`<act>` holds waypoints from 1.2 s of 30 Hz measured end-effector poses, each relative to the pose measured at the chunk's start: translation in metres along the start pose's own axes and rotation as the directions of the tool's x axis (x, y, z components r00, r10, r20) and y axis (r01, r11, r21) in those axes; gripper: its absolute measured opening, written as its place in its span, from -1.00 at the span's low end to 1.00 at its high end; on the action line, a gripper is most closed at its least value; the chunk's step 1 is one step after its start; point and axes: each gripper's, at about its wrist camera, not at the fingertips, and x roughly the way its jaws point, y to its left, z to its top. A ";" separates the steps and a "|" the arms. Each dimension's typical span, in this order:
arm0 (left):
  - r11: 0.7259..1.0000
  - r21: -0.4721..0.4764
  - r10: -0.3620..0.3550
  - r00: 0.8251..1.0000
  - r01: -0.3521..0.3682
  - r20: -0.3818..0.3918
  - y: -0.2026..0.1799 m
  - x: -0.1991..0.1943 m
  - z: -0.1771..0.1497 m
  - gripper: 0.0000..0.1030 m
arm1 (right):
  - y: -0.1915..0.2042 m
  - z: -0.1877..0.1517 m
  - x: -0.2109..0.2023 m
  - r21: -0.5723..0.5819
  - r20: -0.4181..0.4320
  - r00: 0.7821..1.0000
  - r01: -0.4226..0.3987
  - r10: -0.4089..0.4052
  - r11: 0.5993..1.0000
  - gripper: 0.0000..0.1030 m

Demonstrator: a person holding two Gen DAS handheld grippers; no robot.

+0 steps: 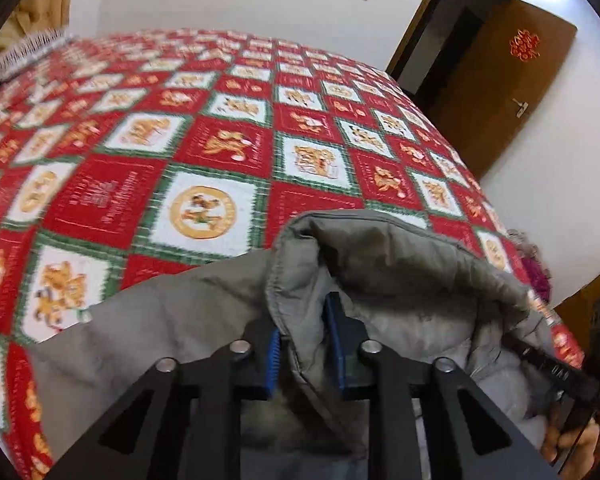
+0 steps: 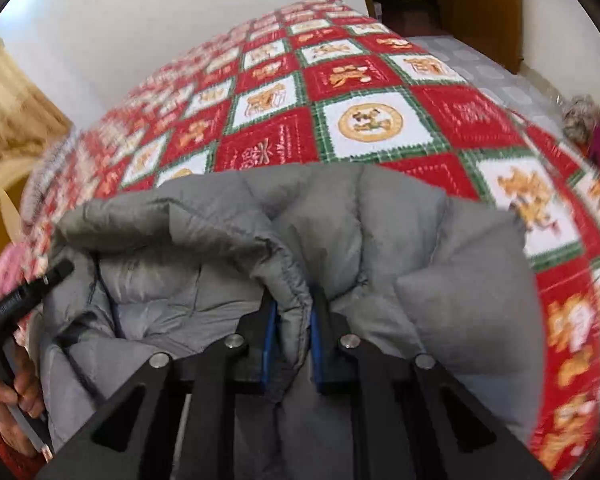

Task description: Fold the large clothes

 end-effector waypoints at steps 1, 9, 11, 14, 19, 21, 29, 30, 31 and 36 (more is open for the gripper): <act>1.000 0.007 0.007 1.000 -0.007 0.008 0.002 -0.001 -0.004 -0.71 | 0.001 -0.002 -0.001 -0.004 0.018 1.000 -0.006 0.006 1.000 -0.72; 0.993 -0.088 0.089 0.994 -0.083 0.066 0.026 0.013 -0.036 -0.74 | 0.026 -0.012 -0.013 -0.142 0.072 0.991 0.122 -0.113 0.982 -0.43; 0.992 -0.087 0.100 0.992 -0.093 0.077 0.025 0.012 -0.036 -0.74 | 0.028 -0.009 -0.028 -0.141 0.100 0.982 0.171 -0.158 0.975 -0.21; 0.990 -0.082 0.123 0.989 -0.116 0.088 0.023 0.012 -0.037 -0.74 | 0.032 0.003 -0.070 -0.112 0.243 0.951 0.222 -0.190 0.969 -0.14; 0.987 -0.065 0.154 0.984 -0.148 0.095 0.018 0.013 -0.038 -0.74 | 0.059 0.057 -0.076 0.039 0.177 0.980 0.090 -0.096 0.995 -0.14; 0.986 -0.057 0.164 0.982 -0.159 0.098 0.016 0.014 -0.038 -0.74 | 0.069 0.070 -0.050 0.094 0.109 0.994 0.019 -0.029 0.995 -0.14; 0.991 -0.085 0.116 0.989 -0.108 0.096 0.024 0.013 -0.039 -0.73 | 0.061 0.012 0.031 -0.025 0.018 0.992 0.128 -0.128 0.991 -0.45; 0.992 -0.098 0.090 0.991 -0.080 0.097 0.027 0.012 -0.039 -0.73 | 0.060 0.005 0.028 -0.074 0.054 0.990 0.132 -0.129 0.988 -0.45; 0.992 -0.115 0.067 0.993 -0.056 0.094 0.029 0.009 -0.039 -0.74 | 0.060 -0.002 0.029 -0.115 0.083 0.987 0.145 -0.136 0.983 -0.45; 0.989 -0.143 -0.016 0.999 0.020 0.029 0.040 -0.026 -0.045 -0.70 | 0.075 -0.007 0.033 -0.210 0.140 0.967 0.241 -0.215 0.947 -0.42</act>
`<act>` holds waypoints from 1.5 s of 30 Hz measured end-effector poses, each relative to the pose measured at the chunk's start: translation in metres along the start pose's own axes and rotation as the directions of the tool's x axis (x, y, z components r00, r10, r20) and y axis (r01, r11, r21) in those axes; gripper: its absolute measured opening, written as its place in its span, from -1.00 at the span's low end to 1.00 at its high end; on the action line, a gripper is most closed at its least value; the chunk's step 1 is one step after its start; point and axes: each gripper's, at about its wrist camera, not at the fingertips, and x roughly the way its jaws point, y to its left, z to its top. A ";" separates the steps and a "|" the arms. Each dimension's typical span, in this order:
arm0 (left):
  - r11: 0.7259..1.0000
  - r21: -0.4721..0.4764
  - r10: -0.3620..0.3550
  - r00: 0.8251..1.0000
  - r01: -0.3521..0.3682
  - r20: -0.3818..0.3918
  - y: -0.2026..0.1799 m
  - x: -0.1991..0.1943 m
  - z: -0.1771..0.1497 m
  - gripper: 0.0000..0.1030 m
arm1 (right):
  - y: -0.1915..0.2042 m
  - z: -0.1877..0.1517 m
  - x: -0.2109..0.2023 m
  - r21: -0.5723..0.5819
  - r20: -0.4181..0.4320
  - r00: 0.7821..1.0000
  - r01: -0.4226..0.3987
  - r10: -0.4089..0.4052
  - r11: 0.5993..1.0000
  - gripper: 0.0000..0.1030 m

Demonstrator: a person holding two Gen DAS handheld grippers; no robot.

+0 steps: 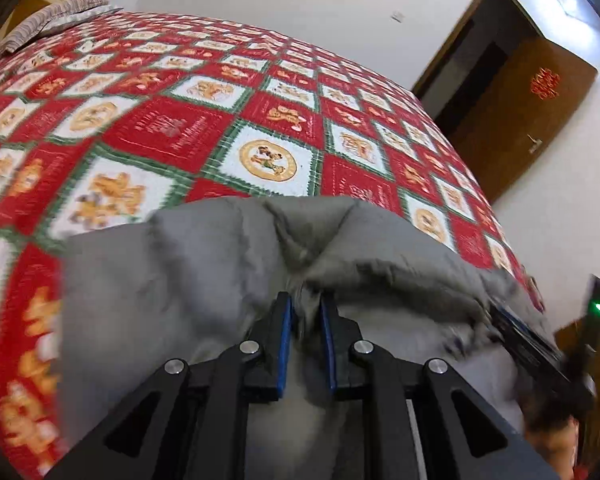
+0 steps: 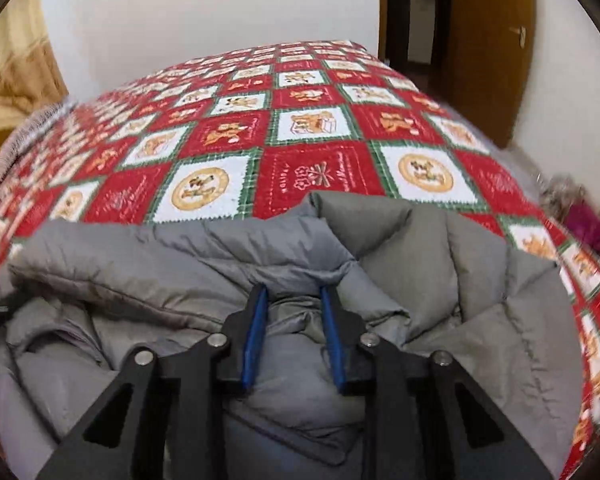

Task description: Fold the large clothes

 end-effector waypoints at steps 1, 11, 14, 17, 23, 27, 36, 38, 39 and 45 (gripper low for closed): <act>1.000 0.015 0.015 1.000 -0.016 0.008 0.000 -0.013 -0.001 -0.69 | 0.000 0.000 -0.003 -0.002 0.003 1.000 0.001 -0.001 1.000 -0.41; 0.989 0.131 0.054 0.994 -0.067 0.100 -0.097 0.001 0.060 -0.30 | 0.000 -0.002 -0.004 0.002 0.032 0.999 0.002 -0.002 1.000 -0.40; 0.971 0.203 0.121 0.992 -0.124 0.029 -0.103 0.041 0.041 -0.30 | -0.002 -0.003 -0.005 0.007 0.035 0.999 -0.006 0.006 1.000 -0.40; 0.977 0.182 0.116 0.993 -0.114 -0.005 -0.077 0.062 0.012 -0.30 | -0.006 -0.004 -0.006 0.026 0.040 0.999 -0.036 0.035 0.999 -0.39; 0.979 0.165 0.109 0.992 -0.118 0.060 -0.071 0.056 -0.001 -0.31 | -0.006 -0.004 -0.006 0.029 0.042 0.998 -0.038 0.037 0.999 -0.39; 0.980 0.162 0.106 0.991 -0.118 0.076 -0.070 0.057 -0.004 -0.33 | -0.013 -0.006 -0.014 0.073 0.080 0.996 -0.054 0.048 0.996 -0.42; 0.971 0.182 0.137 0.987 -0.152 0.089 -0.074 0.059 -0.004 -0.35 | -0.015 -0.003 -0.008 0.109 0.042 0.995 0.087 -0.092 0.990 -0.53; 0.970 0.186 0.144 0.985 -0.159 0.090 -0.075 0.060 -0.005 -0.35 | -0.009 -0.001 -0.003 0.071 0.026 0.992 0.125 -0.127 0.990 -0.53; 0.968 0.189 0.148 0.985 -0.163 0.091 -0.075 0.060 -0.005 -0.35 | -0.007 -0.001 -0.002 0.057 0.023 0.990 0.141 -0.142 0.988 -0.53; 0.962 0.204 0.168 0.981 -0.184 0.095 -0.077 0.061 -0.005 -0.35 | 0.003 -0.002 0.000 -0.005 0.027 0.975 0.222 -0.222 0.975 -0.51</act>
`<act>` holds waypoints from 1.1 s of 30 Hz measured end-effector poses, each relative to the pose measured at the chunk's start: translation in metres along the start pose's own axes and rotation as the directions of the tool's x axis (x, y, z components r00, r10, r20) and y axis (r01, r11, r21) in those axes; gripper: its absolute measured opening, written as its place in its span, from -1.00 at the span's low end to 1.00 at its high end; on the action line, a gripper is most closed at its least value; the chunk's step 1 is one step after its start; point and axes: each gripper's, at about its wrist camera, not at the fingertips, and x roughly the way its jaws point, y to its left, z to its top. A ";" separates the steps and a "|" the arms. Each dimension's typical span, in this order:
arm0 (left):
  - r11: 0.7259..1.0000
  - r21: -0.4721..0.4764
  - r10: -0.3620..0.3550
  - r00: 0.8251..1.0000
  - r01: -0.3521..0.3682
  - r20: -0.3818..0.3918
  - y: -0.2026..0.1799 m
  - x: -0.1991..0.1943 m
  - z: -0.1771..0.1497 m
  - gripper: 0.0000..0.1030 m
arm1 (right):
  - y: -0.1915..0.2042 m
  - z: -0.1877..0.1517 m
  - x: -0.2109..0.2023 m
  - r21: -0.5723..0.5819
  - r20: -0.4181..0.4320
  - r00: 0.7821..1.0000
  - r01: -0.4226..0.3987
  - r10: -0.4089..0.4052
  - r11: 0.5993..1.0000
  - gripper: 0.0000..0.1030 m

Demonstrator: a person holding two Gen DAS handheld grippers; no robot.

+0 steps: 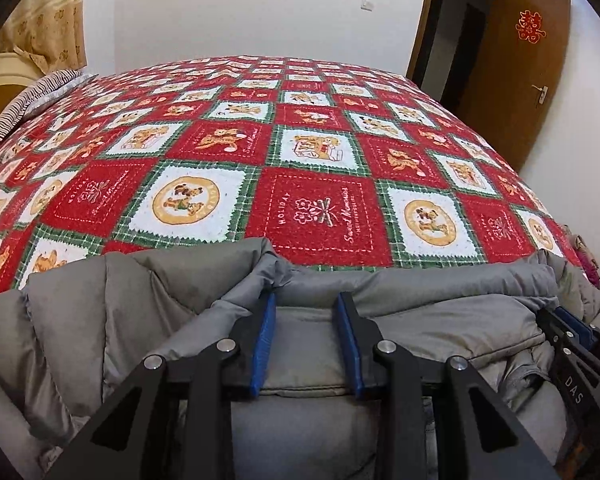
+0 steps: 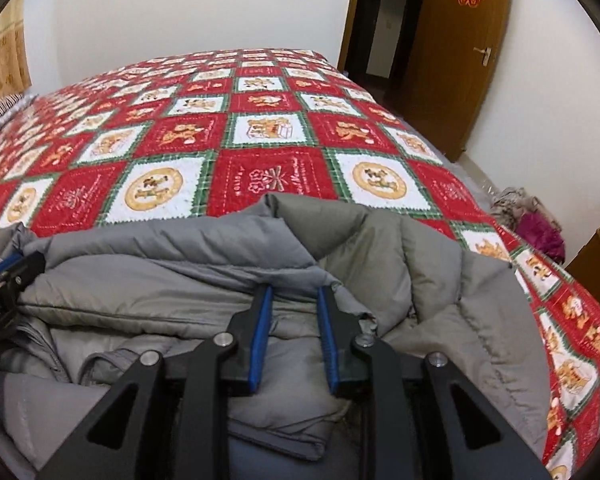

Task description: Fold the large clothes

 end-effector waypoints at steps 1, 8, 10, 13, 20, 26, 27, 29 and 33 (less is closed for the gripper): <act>1.000 0.005 0.006 1.000 -0.006 -0.001 -0.001 0.000 0.000 -0.35 | 0.002 0.000 0.000 -0.005 0.001 1.000 0.009 -0.009 1.000 -0.51; 0.998 0.055 0.008 0.998 -0.004 -0.062 -0.006 -0.009 0.004 -0.32 | -0.002 0.004 -0.008 -0.001 -0.001 1.000 -0.023 0.023 1.000 -0.49; 0.998 0.052 -0.041 0.996 0.045 -0.081 -0.001 -0.035 0.002 -0.32 | -0.015 0.002 -0.037 0.063 0.052 0.995 -0.092 0.088 0.994 -0.47; 0.990 0.076 -0.122 0.992 0.122 -0.013 0.016 -0.101 -0.010 -0.17 | -0.028 -0.010 -0.106 0.106 0.186 0.971 -0.172 0.151 0.979 -0.17; 0.972 0.123 -0.214 0.967 0.198 0.135 0.102 -0.272 -0.090 0.41 | -0.083 -0.089 -0.276 0.033 0.384 0.901 -0.229 0.199 0.973 0.40; 0.975 0.081 -0.216 0.970 0.207 0.112 0.154 -0.351 -0.181 0.42 | -0.170 -0.167 -0.349 0.041 0.338 0.916 -0.243 0.215 0.969 0.40; 0.975 0.077 -0.216 0.970 0.208 0.108 0.156 -0.355 -0.193 0.43 | -0.181 -0.175 -0.354 0.042 0.319 0.918 -0.261 0.235 0.964 0.40; 0.973 0.072 -0.223 0.971 0.217 0.087 0.160 -0.362 -0.218 0.43 | -0.200 -0.198 -0.370 0.052 0.271 0.916 -0.320 0.295 0.946 0.40; 0.965 0.064 -0.257 0.966 0.256 0.008 0.159 -0.362 -0.245 0.43 | -0.214 -0.230 -0.388 0.042 0.199 0.918 -0.358 0.343 0.933 0.40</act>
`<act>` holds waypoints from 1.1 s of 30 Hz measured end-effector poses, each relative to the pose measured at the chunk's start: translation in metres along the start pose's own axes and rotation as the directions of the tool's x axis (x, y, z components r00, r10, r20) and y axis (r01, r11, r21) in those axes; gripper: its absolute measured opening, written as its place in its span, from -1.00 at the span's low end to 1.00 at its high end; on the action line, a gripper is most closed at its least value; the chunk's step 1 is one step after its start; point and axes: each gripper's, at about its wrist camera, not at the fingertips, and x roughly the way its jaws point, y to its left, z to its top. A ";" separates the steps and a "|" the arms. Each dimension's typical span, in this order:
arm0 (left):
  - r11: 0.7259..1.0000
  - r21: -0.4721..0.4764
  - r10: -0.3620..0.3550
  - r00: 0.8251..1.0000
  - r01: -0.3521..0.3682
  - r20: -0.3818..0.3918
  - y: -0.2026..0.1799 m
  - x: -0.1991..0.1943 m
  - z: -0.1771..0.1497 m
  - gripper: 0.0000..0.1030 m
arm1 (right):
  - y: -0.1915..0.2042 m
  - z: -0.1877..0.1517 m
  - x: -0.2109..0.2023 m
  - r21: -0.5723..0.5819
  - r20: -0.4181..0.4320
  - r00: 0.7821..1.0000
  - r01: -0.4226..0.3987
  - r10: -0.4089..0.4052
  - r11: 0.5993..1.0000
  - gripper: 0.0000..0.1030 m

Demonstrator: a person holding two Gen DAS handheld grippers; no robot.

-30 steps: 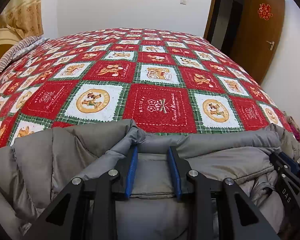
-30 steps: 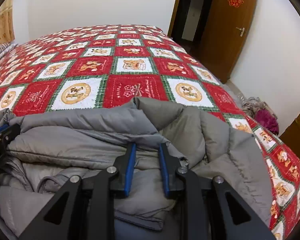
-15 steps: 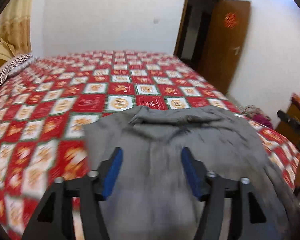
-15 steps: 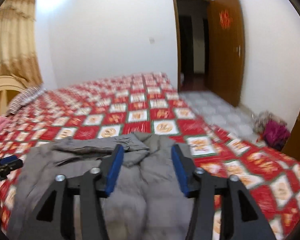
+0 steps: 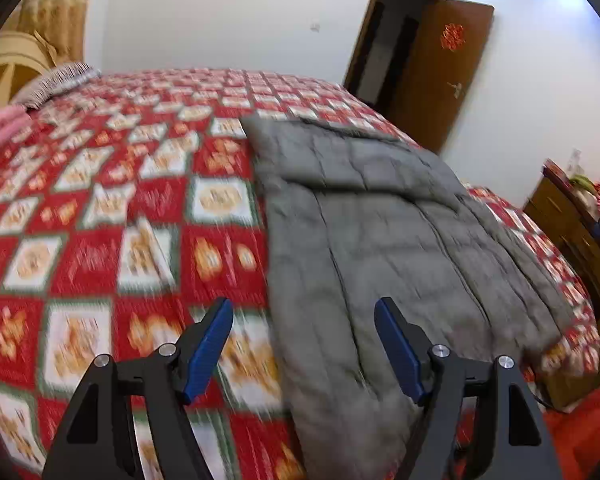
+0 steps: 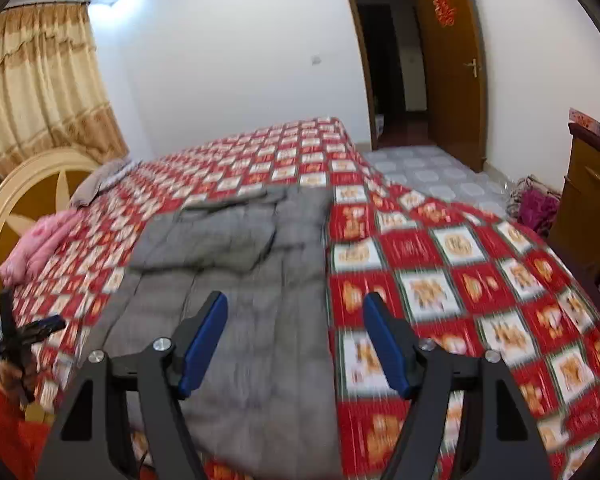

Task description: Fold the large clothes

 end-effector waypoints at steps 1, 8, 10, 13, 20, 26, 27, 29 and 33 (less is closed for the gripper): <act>1.000 0.000 -0.031 1.000 0.031 0.002 0.000 -0.005 -0.005 0.43 | 0.001 -0.005 0.000 -0.014 -0.012 1.000 -0.001 0.001 1.000 0.40; 0.972 -0.056 -0.233 0.967 0.228 -0.101 -0.001 -0.020 -0.018 0.43 | 0.006 -0.064 0.026 -0.064 -0.146 0.987 0.056 -0.064 0.996 0.40; 0.980 -0.013 -0.198 0.979 0.197 -0.057 0.006 -0.050 -0.015 0.43 | 0.000 -0.072 0.038 -0.025 -0.169 0.982 0.080 -0.083 0.996 0.40; 0.992 0.082 -0.096 0.995 0.094 0.021 0.016 -0.106 -0.007 0.43 | -0.012 -0.075 0.037 0.021 -0.138 0.987 0.090 -0.086 0.996 0.40; 0.986 0.149 0.062 0.991 -0.079 0.116 0.043 -0.171 -0.001 0.68 | -0.016 -0.084 0.043 0.030 -0.139 0.989 0.054 -0.049 0.998 0.40; 0.967 0.233 0.086 0.993 -0.104 0.087 0.014 -0.069 -0.013 0.68 | -0.008 -0.102 0.067 -0.024 -0.229 0.969 0.090 -0.093 0.996 0.40; 0.967 0.238 0.080 0.995 -0.092 0.058 0.011 -0.056 -0.013 0.68 | -0.010 -0.105 0.067 -0.021 -0.233 0.967 0.103 -0.105 0.994 0.40; 0.975 0.218 0.036 0.999 -0.033 -0.009 0.001 -0.019 -0.013 0.68 | -0.015 -0.107 0.067 0.006 -0.239 0.966 0.107 -0.102 0.994 0.40; 0.986 0.101 -0.123 0.987 0.133 -0.099 -0.003 0.026 -0.017 0.68 | -0.020 -0.115 0.067 0.060 -0.263 0.964 0.068 -0.050 0.996 0.40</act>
